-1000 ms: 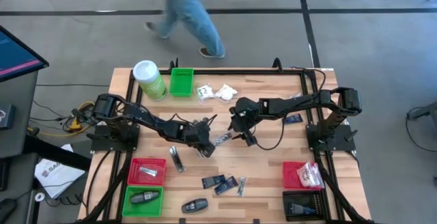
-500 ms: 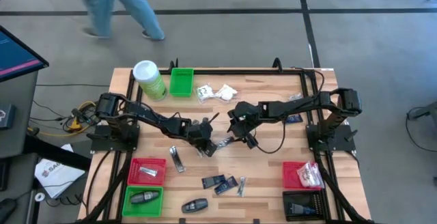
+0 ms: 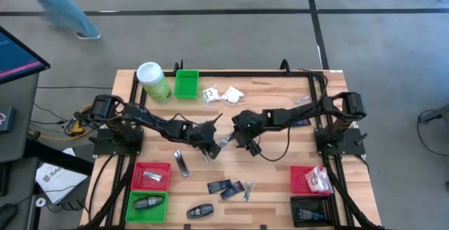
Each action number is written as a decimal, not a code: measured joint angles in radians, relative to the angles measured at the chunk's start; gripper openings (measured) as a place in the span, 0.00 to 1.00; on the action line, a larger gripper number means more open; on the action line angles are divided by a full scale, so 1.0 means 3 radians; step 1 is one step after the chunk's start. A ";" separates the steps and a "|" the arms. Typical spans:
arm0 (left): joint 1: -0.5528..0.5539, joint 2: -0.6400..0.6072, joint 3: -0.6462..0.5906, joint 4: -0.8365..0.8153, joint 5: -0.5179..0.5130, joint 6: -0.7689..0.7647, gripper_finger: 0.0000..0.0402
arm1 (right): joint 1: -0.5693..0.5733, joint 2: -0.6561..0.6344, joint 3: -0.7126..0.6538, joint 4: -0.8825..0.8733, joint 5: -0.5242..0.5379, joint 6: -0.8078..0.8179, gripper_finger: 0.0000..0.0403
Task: Pick & Place Travel size toiletries
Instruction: Put the black comb into the top green bin
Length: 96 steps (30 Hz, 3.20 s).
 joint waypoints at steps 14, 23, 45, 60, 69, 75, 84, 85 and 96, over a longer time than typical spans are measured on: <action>0.0050 0.0134 0.0009 -0.0017 -0.0045 -0.0016 0.00 | -0.0029 0.0000 0.0000 0.0047 -0.0004 0.0005 0.57; 0.0056 0.0405 0.0038 0.0078 0.0253 -0.0018 0.00 | -0.0032 -0.0001 -0.0001 0.0060 -0.0006 0.0005 0.57; 0.0001 0.0434 0.0031 0.0075 0.0565 0.0333 0.00 | 0.0029 -0.0004 -0.0001 -0.0177 -0.0009 -0.0379 0.57; -0.0031 0.0129 -0.0009 -0.0235 0.0256 0.0463 0.00 | 0.0154 -0.0004 -0.0001 -0.0231 0.0078 -0.0384 0.57; -0.0030 0.0007 -0.0002 -0.0433 0.0141 0.0471 0.00 | 0.0144 -0.0004 -0.0001 -0.0185 0.0078 -0.0339 0.57; -0.0087 0.0004 0.0001 -0.0231 0.0150 0.0320 0.00 | 0.0136 -0.0004 -0.0001 -0.0179 0.0078 -0.0345 0.57; -0.0329 0.0020 0.0011 0.0236 0.0034 0.0059 0.00 | 0.0130 -0.0004 -0.0001 -0.0118 0.0078 -0.0256 0.57; -0.0327 0.0037 0.0011 0.0252 0.0038 0.0048 0.00 | 0.0129 -0.0004 -0.0001 -0.0101 0.0078 -0.0241 0.57; -0.0348 0.0101 0.0014 0.0183 0.0403 0.0072 0.00 | 0.0093 -0.0004 -0.0001 -0.0001 0.0078 -0.0209 0.57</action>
